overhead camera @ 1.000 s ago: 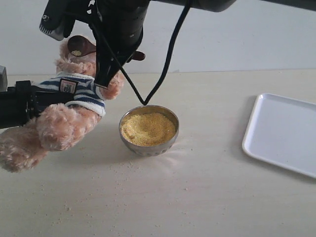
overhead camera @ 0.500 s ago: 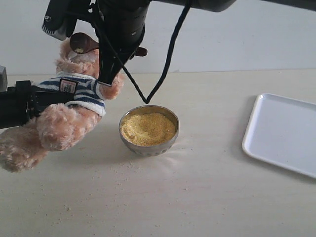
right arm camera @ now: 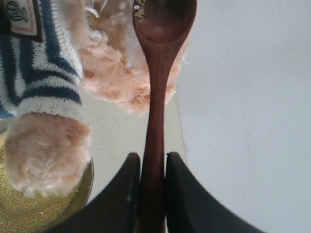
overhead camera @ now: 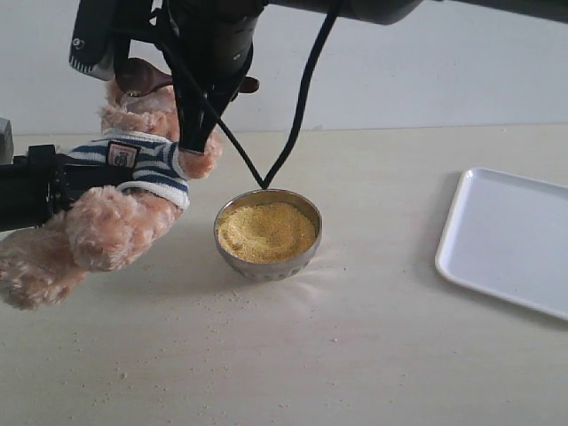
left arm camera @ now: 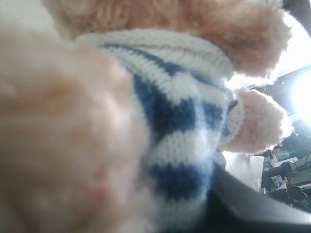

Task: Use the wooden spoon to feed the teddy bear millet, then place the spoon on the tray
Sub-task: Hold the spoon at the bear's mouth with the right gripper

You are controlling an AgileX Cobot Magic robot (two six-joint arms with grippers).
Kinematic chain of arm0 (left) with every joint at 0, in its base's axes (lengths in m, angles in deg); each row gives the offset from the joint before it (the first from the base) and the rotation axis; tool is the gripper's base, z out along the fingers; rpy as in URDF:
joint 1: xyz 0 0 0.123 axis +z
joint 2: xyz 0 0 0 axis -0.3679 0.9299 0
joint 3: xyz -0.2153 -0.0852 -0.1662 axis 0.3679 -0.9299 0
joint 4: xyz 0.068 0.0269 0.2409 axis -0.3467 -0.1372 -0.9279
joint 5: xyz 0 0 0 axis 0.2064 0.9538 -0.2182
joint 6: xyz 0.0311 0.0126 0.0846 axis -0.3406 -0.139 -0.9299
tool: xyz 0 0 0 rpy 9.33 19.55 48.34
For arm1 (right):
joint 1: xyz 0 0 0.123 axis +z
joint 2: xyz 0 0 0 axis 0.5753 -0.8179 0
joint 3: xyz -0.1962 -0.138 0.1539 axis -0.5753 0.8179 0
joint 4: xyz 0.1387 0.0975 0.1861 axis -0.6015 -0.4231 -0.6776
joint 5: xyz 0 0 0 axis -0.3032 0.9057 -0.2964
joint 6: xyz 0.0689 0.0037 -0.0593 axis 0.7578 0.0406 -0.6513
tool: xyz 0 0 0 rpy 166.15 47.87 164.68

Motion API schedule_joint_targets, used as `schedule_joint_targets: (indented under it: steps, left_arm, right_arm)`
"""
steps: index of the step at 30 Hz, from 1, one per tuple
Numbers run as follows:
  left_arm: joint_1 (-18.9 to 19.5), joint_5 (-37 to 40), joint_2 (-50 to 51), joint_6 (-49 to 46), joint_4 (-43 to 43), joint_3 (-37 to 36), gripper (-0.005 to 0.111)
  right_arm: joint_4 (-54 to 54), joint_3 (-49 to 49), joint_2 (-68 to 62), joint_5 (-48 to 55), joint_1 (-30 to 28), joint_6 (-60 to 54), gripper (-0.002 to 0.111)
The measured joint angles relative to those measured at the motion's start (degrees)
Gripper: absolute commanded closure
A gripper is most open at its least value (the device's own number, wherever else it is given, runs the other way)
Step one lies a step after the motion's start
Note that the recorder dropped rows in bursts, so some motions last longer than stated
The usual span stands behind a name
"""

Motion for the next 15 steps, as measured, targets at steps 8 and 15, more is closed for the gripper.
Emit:
schedule_joint_targets:
  steps: [8, 15]
  left_arm:
    - [0.00, 0.00, 0.00, 0.00, 0.00, 0.00, 0.102]
    - [0.00, 0.00, 0.00, 0.00, 0.00, 0.00, 0.102]
  right_arm:
    - [5.27, 0.00, 0.00, 1.54, 2.12, -0.40, 0.108]
    - [7.67, 0.00, 0.00, 3.95, 2.24, -0.51, 0.108]
